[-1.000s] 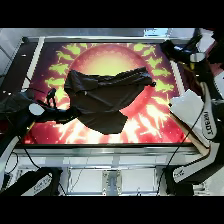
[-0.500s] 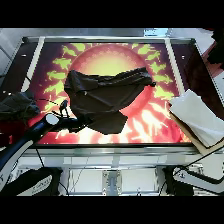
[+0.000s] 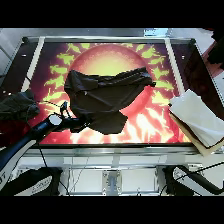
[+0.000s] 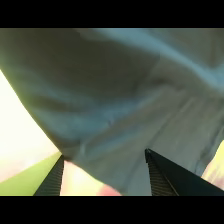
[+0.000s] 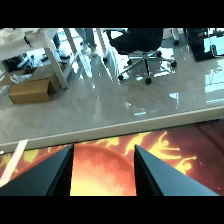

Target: Fold the shirts.

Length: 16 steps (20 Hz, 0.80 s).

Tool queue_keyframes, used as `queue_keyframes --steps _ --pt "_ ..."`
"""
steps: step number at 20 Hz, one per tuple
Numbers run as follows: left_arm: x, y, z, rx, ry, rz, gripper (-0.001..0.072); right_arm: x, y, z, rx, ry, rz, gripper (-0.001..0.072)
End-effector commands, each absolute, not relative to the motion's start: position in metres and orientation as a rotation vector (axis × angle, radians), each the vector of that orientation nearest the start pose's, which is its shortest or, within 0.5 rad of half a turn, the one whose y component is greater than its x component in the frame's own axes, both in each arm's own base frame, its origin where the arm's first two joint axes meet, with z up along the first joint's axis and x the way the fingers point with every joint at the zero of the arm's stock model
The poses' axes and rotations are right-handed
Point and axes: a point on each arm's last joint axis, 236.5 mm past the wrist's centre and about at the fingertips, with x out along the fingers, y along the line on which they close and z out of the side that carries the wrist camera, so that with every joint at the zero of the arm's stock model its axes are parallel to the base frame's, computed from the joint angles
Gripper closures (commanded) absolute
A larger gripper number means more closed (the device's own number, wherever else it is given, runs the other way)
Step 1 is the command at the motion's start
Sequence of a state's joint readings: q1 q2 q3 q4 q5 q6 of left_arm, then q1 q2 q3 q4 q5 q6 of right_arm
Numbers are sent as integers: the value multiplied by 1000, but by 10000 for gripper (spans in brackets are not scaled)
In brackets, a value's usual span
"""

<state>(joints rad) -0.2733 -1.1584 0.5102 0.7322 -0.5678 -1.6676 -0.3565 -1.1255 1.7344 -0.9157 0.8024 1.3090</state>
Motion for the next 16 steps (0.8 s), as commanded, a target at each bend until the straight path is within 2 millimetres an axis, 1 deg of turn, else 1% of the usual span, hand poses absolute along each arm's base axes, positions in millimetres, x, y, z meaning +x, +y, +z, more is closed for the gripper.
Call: queue_keyframes --steps 1,2,3,4,5,6,8,9,11,12,13,14,15,16 --pt "311 -173 -91 -851 1199 -77 122 440 -55 416 237 99 80 282" --pt "315 -171 -90 -859 1177 -64 159 439 -55 416 237 102 81 282" --pt "320 -168 -89 -868 1155 -50 328 439 -54 415 237 108 83 282" --pt "325 -166 -89 -878 1136 -37 454 439 -53 412 237 118 87 282" --pt "327 -166 -90 -903 1132 -24 476 439 -52 410 236 130 92 282" --pt "326 -168 -94 -928 1148 -13 476 438 -51 407 234 142 94 282" --pt "316 -174 -104 -929 1204 -16 476 437 -51 402 224 162 92 282" --pt "314 -175 -106 -918 1216 -23 476 437 -51 399 217 176 89 282" --pt "319 -173 -105 -928 1196 -14 484 434 -49 385 204 233 96 282" --pt "323 -171 -103 -943 1174 -5 667 433 -46 376 201 271 106 282" --pt "327 -172 -100 -954 1163 -4 694 431 -42 361 204 330 123 283" --pt "333 -174 -94 -949 1150 -21 694 429 -38 341 211 400 139 283" --pt "340 -177 -84 -933 1131 -54 695 425 -32 310 228 506 166 283" --pt "349 -182 -67 -903 1098 -106 695 419 -25 275 254 620 197 282"
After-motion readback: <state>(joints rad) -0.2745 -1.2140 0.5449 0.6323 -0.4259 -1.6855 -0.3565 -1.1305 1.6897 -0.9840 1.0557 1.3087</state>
